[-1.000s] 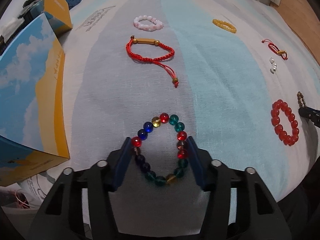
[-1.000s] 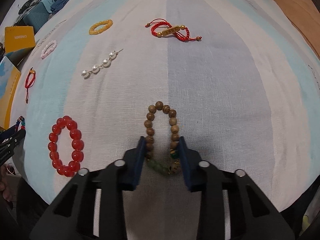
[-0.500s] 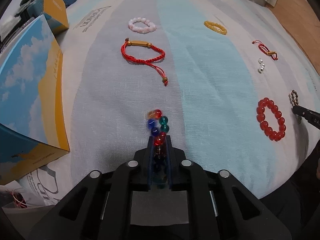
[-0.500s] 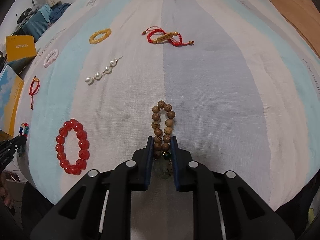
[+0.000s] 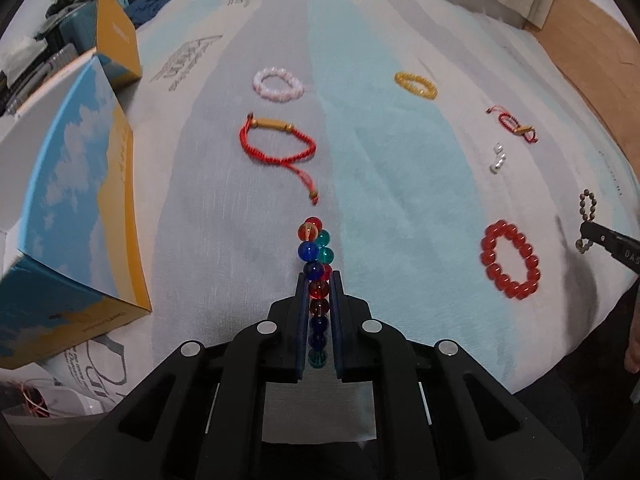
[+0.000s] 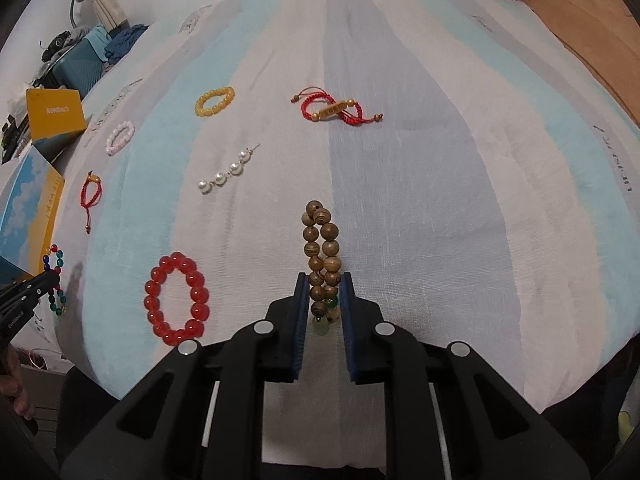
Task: Organize jewelry
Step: 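Carry both held bracelets over the open white box with both tools, then open the left tool and the right tool to drop both bracelets in the box, then move both tools back over the remaining bracelets on the bed, then grasp the red cord bracelet with the left tool while the right tool grasps the red agate bracelet, then carry the red cord and red agate bracelets over the box with both tools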
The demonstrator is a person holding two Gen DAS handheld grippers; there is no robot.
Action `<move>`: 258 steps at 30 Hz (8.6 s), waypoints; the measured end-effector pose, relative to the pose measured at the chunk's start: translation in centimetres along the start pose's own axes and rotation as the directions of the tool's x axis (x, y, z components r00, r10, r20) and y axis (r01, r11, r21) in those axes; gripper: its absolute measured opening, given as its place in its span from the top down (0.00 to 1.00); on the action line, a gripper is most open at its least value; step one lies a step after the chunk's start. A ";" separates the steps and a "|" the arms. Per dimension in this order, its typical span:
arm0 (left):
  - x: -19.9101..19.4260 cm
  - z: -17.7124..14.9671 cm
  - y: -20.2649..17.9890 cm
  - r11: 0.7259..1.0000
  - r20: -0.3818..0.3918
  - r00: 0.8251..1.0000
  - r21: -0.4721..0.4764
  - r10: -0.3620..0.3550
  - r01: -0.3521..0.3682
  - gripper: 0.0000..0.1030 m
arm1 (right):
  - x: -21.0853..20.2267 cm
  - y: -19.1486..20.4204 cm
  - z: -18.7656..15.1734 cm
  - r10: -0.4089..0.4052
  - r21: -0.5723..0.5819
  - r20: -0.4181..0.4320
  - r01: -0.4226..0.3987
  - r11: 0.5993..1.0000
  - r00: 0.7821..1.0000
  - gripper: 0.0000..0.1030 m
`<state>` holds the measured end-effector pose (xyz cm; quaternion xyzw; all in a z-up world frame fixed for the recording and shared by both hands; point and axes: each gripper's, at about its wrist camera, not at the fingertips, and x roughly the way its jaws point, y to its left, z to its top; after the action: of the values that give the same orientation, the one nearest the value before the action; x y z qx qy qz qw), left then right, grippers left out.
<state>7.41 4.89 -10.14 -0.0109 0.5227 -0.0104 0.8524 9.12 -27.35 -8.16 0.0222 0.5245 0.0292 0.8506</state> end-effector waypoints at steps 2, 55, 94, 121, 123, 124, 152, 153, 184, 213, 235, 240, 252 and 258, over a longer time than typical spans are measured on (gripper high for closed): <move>-0.5 0.3 -0.2 1.000 0.012 1.000 0.002 -0.002 0.002 0.91 | -0.5 0.0 0.0 0.000 0.003 0.007 0.000 1.000 1.000 0.86; -15.3 3.2 22.9 0.947 0.136 0.969 -0.276 0.208 -0.164 0.91 | -9.8 41.1 3.9 0.253 -0.394 0.077 -0.203 0.896 0.964 0.86; -2.9 -1.3 37.6 0.890 -0.352 0.929 -0.379 0.115 -0.254 0.87 | 6.0 56.9 1.0 0.025 -0.447 -0.395 -0.216 0.868 0.918 0.79; -15.3 -1.1 33.6 0.858 -0.011 0.954 -0.435 0.300 -0.274 0.06 | -9.0 51.4 2.9 0.203 -0.508 -0.072 -0.211 0.835 0.977 0.07; -15.7 -0.9 32.4 0.861 0.012 0.954 -0.434 0.299 -0.265 0.06 | -10.1 50.0 3.2 0.211 -0.503 -0.044 -0.204 0.839 0.976 0.07; -16.0 -0.7 31.7 0.865 0.027 0.953 -0.429 0.301 -0.261 0.06 | -10.5 49.4 3.2 0.213 -0.500 -0.033 -0.201 0.842 0.977 0.07; -9.0 8.9 3.9 0.997 0.175 0.983 -0.051 0.058 -0.049 0.06 | -9.8 18.9 5.5 0.037 -0.198 0.105 -0.016 0.980 0.994 0.07; -8.4 9.2 3.4 0.998 0.172 0.984 -0.043 0.054 -0.047 0.06 | -9.3 17.8 5.4 0.031 -0.185 0.096 -0.012 0.983 0.995 0.07; 10.5 10.4 1.7 0.996 -0.058 0.995 0.023 0.085 -0.083 0.06 | 4.5 12.1 -0.1 0.013 -0.107 -0.154 -0.030 0.994 0.988 0.07; 9.9 10.1 3.1 0.999 -0.067 0.997 0.018 0.030 -0.029 0.84 | 5.1 10.7 -0.8 0.016 -0.087 -0.175 -0.032 0.996 0.984 0.73; 6.5 9.7 2.6 0.999 -0.020 0.999 0.014 0.035 -0.034 0.91 | 2.1 9.9 -0.4 0.050 -0.055 -0.108 -0.056 0.997 0.993 0.88; 5.5 9.6 2.2 1.000 -0.011 1.000 0.011 0.025 -0.025 0.91 | 1.0 9.7 0.2 0.041 -0.048 -0.082 -0.045 0.998 0.996 0.88; 1.9 8.5 0.9 1.000 0.024 1.000 -0.014 -0.011 0.012 0.91 | -1.1 10.6 2.8 0.025 -0.035 -0.027 -0.026 0.999 0.999 0.88; -0.3 7.5 2.0 0.999 0.038 0.999 -0.042 -0.017 0.018 0.90 | -2.7 12.5 4.6 0.030 -0.051 0.015 -0.030 0.998 0.999 0.88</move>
<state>13.94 6.97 -6.54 -0.0338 0.5064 -0.0066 0.8616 11.71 -15.10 -2.77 0.0087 0.5165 0.0551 0.8545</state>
